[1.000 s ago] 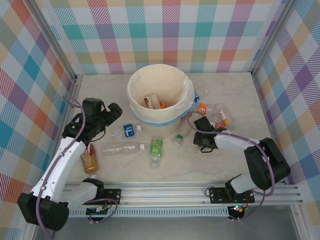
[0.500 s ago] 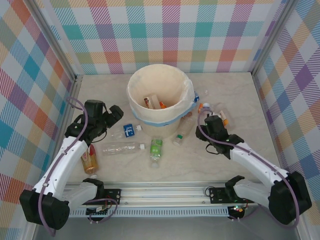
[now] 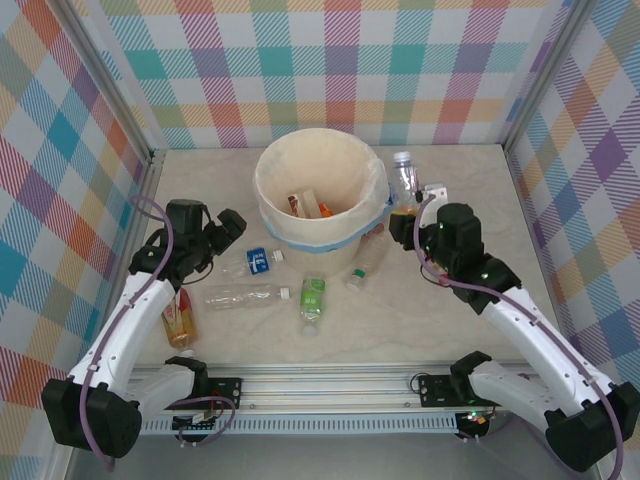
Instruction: Put the plastic bottles in the bin
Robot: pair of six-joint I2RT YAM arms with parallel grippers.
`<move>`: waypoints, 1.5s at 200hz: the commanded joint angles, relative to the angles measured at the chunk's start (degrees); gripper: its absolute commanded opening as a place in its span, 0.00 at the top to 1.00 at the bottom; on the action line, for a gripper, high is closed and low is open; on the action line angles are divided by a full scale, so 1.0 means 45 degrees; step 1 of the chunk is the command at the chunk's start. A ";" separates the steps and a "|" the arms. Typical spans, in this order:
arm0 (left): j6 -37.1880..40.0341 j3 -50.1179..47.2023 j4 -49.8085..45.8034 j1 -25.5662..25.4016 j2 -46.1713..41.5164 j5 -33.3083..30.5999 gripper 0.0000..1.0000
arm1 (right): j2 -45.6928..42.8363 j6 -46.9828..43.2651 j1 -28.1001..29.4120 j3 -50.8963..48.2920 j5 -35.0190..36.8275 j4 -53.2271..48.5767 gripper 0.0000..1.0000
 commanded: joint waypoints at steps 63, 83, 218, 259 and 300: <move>-0.0358 -0.0742 0.0086 0.0604 -0.0602 0.0351 0.00 | 0.3751 -0.4017 0.0719 0.6048 -0.5297 -0.1062 0.57; -0.0379 -0.0811 0.0036 0.0723 -0.0727 0.0479 0.00 | 0.5045 -0.4935 0.1171 0.7385 -0.5346 -0.2178 0.57; -0.0364 -0.1316 -0.0324 0.1201 -0.1646 0.0876 0.00 | 1.1696 -0.5943 0.1928 1.4860 -0.3137 -0.9492 0.50; -0.0367 -0.1398 -0.0408 0.1229 -0.1686 0.0883 0.00 | 1.4249 -0.6484 0.1921 1.8394 -0.3645 -1.2831 0.46; -0.0389 -0.1561 -0.0518 0.1243 -0.1675 0.0934 0.00 | 1.6231 -0.6532 0.1930 2.0856 -0.3553 -1.4568 0.43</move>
